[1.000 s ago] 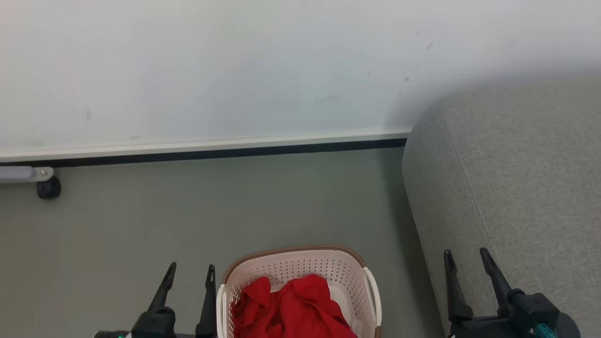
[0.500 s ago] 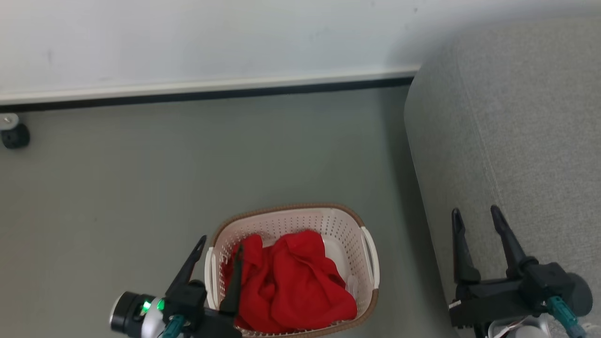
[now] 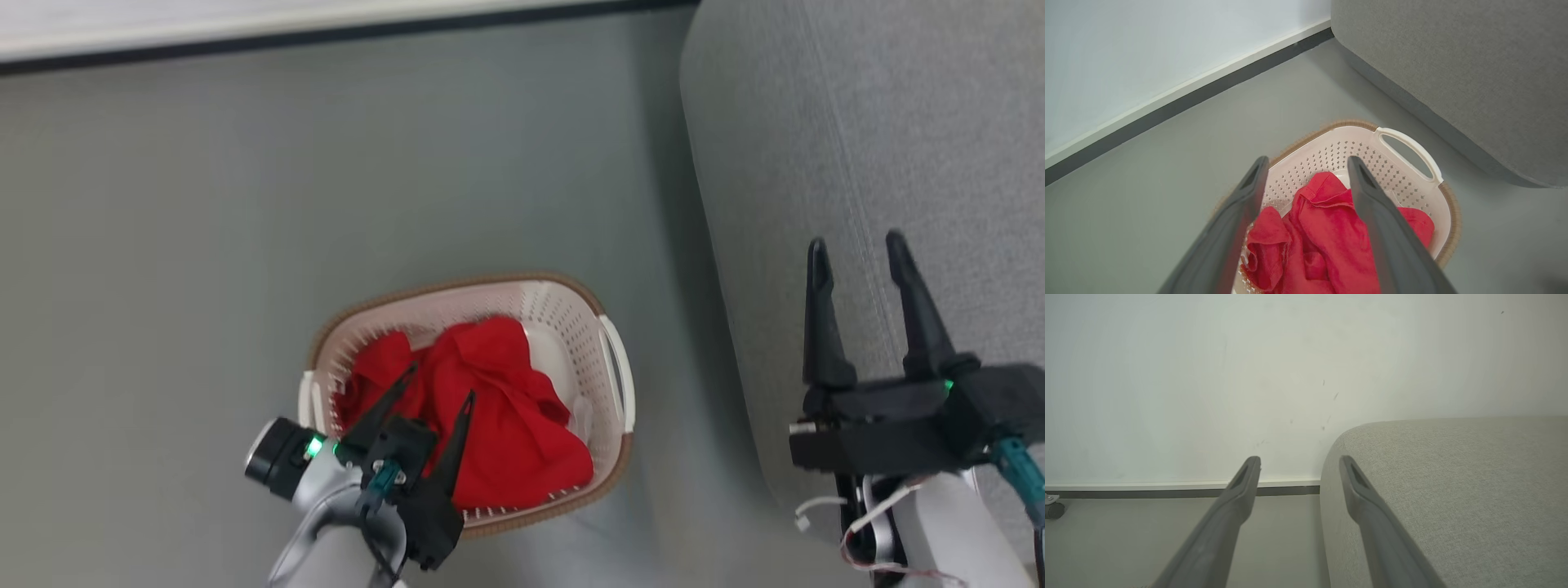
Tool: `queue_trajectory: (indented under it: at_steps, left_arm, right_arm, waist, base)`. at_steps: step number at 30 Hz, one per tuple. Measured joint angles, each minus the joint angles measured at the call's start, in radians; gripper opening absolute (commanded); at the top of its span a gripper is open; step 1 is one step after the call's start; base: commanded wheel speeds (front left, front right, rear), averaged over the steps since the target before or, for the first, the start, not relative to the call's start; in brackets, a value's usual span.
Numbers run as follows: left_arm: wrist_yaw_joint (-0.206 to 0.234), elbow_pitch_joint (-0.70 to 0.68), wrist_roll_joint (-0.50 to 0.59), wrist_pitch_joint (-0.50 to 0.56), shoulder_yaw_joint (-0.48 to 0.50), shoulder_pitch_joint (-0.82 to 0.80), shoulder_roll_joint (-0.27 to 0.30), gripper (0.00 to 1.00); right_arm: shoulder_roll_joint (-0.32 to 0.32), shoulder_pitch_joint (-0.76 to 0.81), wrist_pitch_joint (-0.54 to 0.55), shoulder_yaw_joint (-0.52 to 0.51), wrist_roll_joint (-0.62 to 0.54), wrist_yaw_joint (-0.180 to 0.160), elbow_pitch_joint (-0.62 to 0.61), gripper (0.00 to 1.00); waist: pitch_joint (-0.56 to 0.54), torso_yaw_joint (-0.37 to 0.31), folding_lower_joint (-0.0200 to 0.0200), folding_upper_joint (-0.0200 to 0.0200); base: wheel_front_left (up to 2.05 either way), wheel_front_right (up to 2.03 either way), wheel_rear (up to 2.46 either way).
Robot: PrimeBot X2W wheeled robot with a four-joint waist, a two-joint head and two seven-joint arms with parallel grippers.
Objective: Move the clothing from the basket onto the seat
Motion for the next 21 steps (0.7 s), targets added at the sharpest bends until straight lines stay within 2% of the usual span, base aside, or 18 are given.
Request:
queue_trajectory:
  at_steps: [10,21]
  left_arm:
    - [-0.024,0.121,0.053,0.04,-0.044,-0.133,-0.007,1.0]
    - [-0.034,0.209,0.062,0.078,-0.057,-0.283,-0.017,1.0]
  right_arm:
    - [0.005,-0.106,0.0,-0.011,-0.012,0.003,-0.072,1.0]
    - [0.006,-0.194,0.0,-0.023,-0.036,0.003,-0.155,1.0]
  waist:
    - [0.149,-0.049,-0.0001,0.0001]
    - [0.317,-0.075,-0.0001,0.0001]
  base:
    - [0.0,0.0,0.0]
    - [0.0,0.0,0.0]
